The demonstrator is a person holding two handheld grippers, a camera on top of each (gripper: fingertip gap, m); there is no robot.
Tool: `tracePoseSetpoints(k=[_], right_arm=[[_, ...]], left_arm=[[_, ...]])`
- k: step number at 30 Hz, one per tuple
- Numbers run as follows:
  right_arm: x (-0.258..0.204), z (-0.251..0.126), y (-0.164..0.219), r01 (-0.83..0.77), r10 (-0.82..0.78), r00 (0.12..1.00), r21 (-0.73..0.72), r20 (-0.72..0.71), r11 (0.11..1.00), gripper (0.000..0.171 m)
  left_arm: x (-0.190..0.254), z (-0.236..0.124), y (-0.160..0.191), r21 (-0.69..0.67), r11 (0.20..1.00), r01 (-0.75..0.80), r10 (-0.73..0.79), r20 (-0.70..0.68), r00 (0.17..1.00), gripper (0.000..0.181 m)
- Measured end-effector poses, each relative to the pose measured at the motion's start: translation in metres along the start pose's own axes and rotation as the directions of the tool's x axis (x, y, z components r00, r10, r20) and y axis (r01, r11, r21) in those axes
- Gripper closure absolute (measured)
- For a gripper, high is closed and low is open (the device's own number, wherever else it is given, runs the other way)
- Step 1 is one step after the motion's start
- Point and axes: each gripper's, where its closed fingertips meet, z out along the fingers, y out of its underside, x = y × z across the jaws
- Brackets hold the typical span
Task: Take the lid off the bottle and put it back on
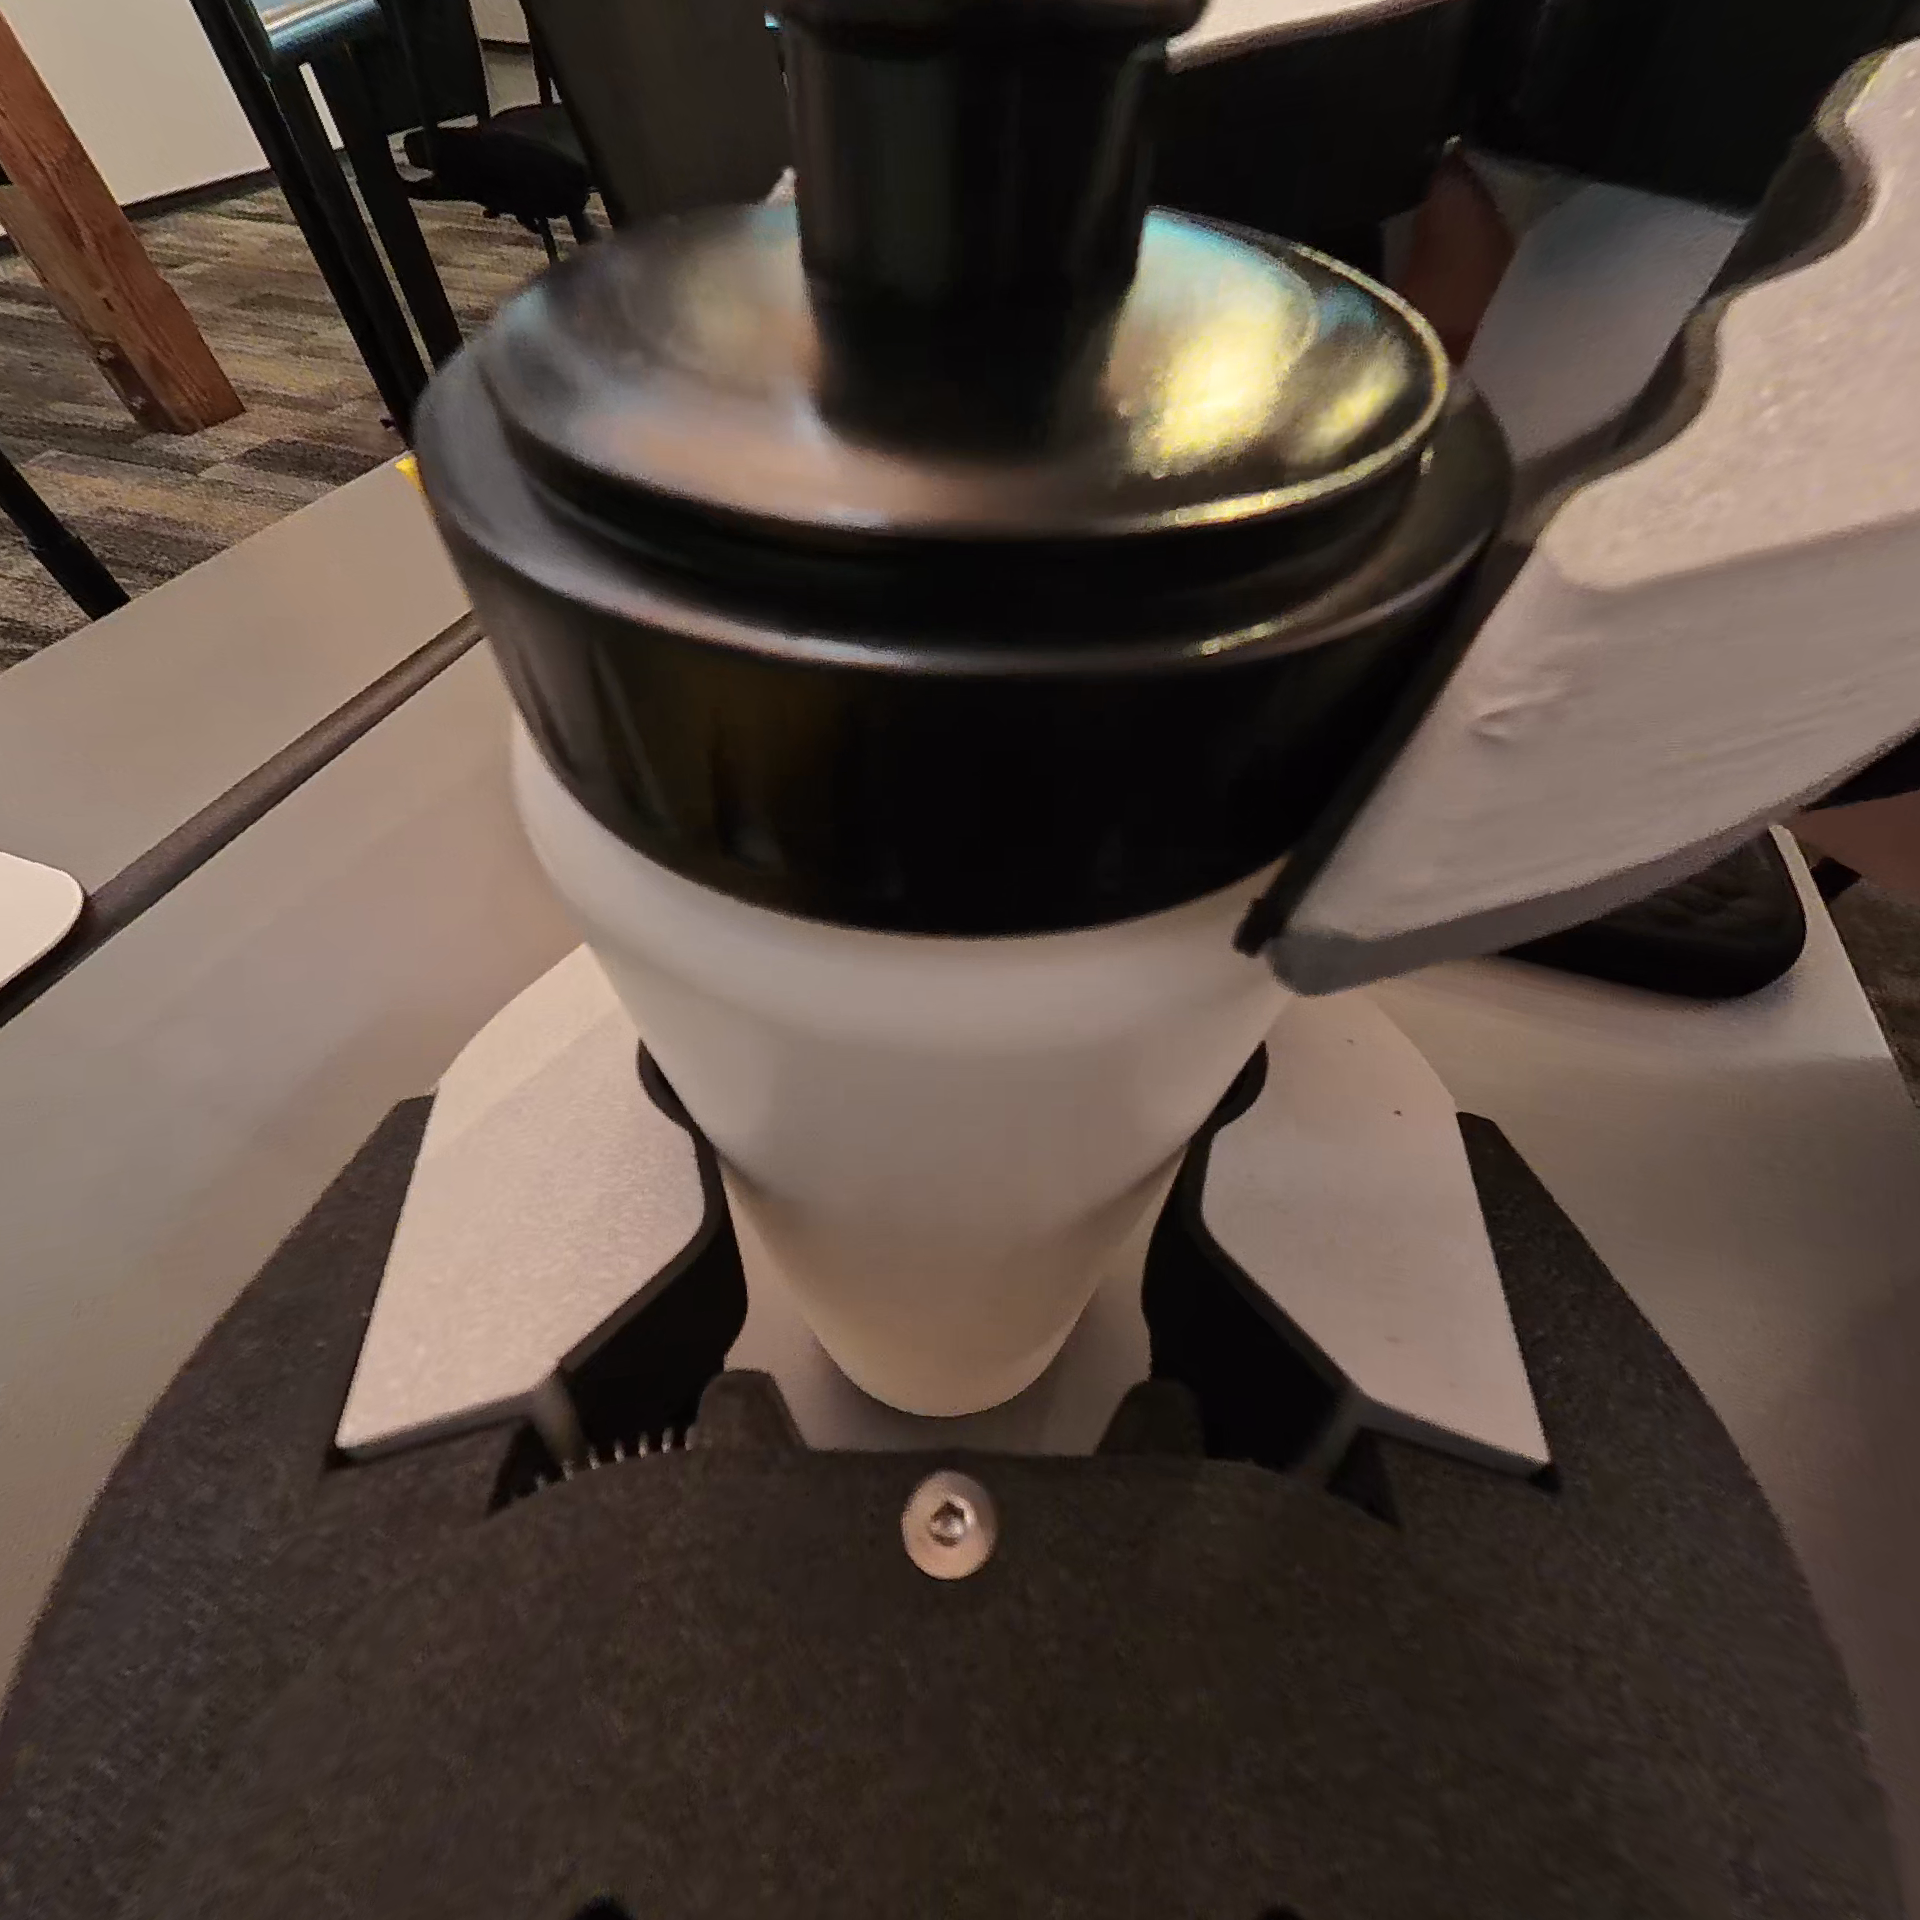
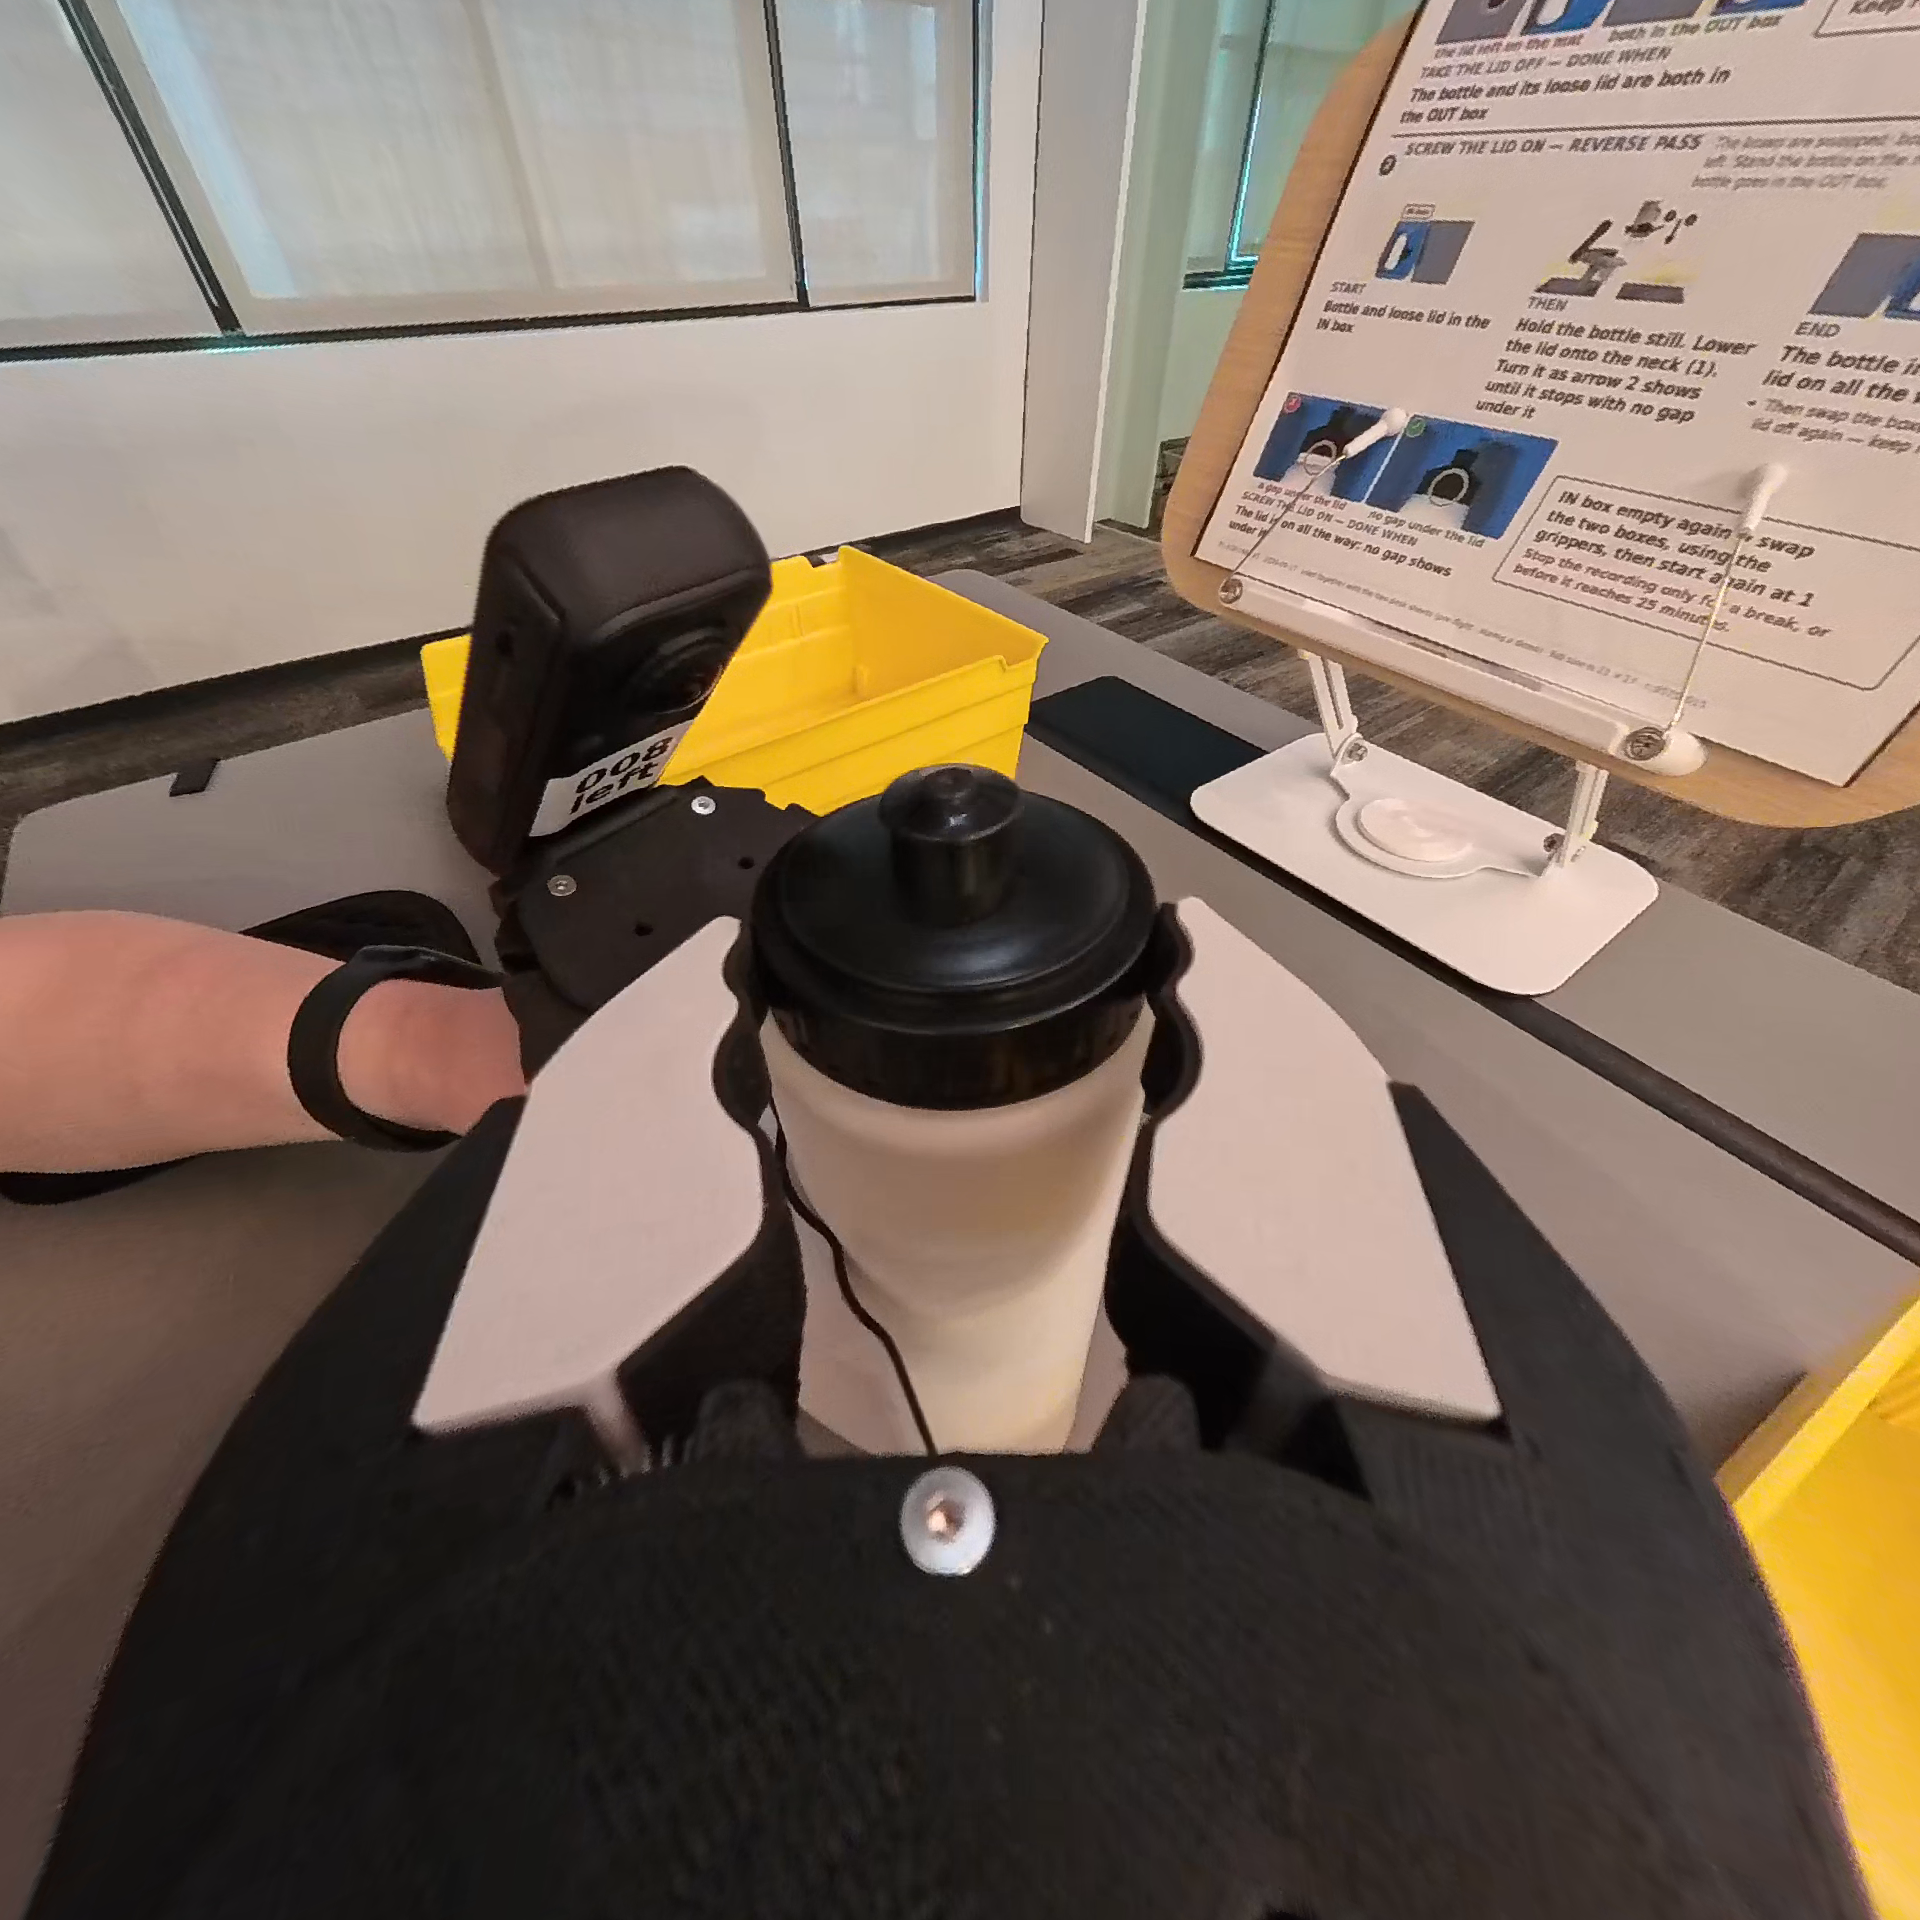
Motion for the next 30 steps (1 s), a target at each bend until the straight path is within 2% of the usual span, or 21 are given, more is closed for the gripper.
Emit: tracePoseSetpoints(k=[4, 11, 22, 24, 25, 26, 29, 30], right_arm=[[0.002, 0.000, 0.000, -0.006, 0.006, 0.999, 0.001, -0.033, 1.000, 0.099], [0.000, -0.003, 0.000, 0.035, -0.035, 0.999, 0.010, 0.007, 0.999, 0.099], [0.004, -0.001, 0.001, 0.009, -0.007, 0.997, 0.016, -0.071, 1.000, 0.100], [0.006, 0.000, 0.004, -0.020, 0.019, 0.997, -0.008, -0.073, 1.000, 0.098], [0.009, 0.001, 0.011, -0.042, 0.039, 0.996, -0.038, -0.084, 0.998, 0.083], [0.011, 0.000, 0.018, -0.063, 0.057, 0.995, -0.061, -0.087, 0.996, 0.078], [0.009, -0.003, 0.026, -0.148, 0.147, 0.988, -0.026, -0.038, 0.989, 0.087], [0.011, -0.005, 0.026, -0.162, 0.161, 0.986, -0.002, -0.036, 0.987, 0.090]], left_arm=[[-0.003, 0.000, 0.000, 0.006, 1.000, 0.008, -0.009, 0.023, 1.000, 0.083], [0.000, 0.001, 0.000, -0.007, 1.000, -0.022, 0.022, 0.007, 1.000, 0.082], [-0.006, 0.001, -0.001, -0.005, 1.000, 0.022, -0.021, 0.050, 0.999, 0.082], [-0.007, 0.001, -0.001, 0.001, 1.000, 0.020, -0.020, 0.057, 0.998, 0.082], [-0.006, 0.001, -0.001, 0.005, 1.000, 0.016, -0.016, 0.059, 0.998, 0.082], [-0.006, 0.001, -0.001, 0.010, 1.000, 0.015, -0.015, 0.057, 0.998, 0.082], [-0.004, 0.001, 0.001, 0.019, 1.000, 0.022, -0.023, 0.021, 1.000, 0.082], [-0.004, 0.000, 0.006, 0.003, 0.999, 0.036, -0.036, 0.010, 0.999, 0.077]])
